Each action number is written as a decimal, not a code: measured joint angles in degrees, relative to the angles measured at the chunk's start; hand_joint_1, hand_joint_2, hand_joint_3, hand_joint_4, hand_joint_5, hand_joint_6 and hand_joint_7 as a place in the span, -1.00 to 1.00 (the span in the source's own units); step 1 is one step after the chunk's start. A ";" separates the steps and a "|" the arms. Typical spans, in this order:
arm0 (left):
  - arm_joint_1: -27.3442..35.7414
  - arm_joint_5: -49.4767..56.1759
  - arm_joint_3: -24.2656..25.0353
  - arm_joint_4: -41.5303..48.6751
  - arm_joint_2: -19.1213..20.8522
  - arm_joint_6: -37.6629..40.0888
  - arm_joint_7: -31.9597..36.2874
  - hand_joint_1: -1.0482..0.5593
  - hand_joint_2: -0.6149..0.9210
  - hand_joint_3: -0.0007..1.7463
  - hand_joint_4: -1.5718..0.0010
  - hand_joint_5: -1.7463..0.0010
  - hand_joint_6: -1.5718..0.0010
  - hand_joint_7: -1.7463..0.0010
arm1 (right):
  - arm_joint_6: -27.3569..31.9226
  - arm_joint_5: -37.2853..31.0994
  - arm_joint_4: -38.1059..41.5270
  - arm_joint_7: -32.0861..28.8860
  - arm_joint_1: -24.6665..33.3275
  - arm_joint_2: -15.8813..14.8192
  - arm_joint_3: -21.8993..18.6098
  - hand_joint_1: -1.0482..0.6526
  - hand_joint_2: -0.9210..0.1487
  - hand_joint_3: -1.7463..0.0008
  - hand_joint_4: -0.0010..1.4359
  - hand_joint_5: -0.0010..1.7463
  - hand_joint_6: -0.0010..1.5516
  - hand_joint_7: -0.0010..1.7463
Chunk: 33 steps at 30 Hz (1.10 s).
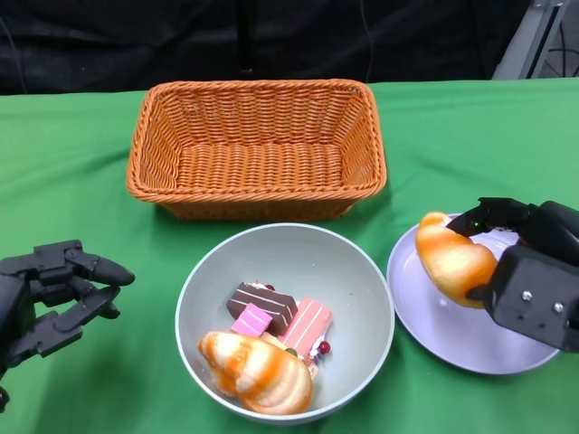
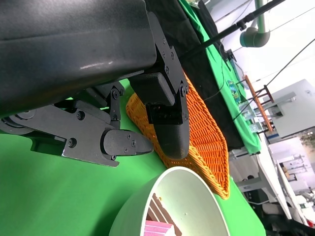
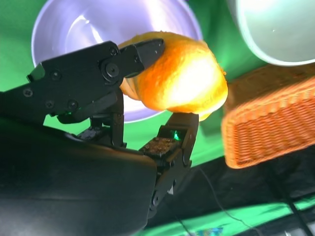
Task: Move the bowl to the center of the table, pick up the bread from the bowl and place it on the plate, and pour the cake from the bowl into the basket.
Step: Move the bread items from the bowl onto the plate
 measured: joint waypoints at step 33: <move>0.45 0.83 -0.41 -0.99 0.07 -0.15 1.61 0.22 1.00 -0.66 -0.05 -0.36 -0.18 0.14 | -4.78 -4.61 7.75 -3.66 -0.35 0.39 5.36 -0.27 -1.00 0.99 -0.26 -0.67 -0.59 -1.00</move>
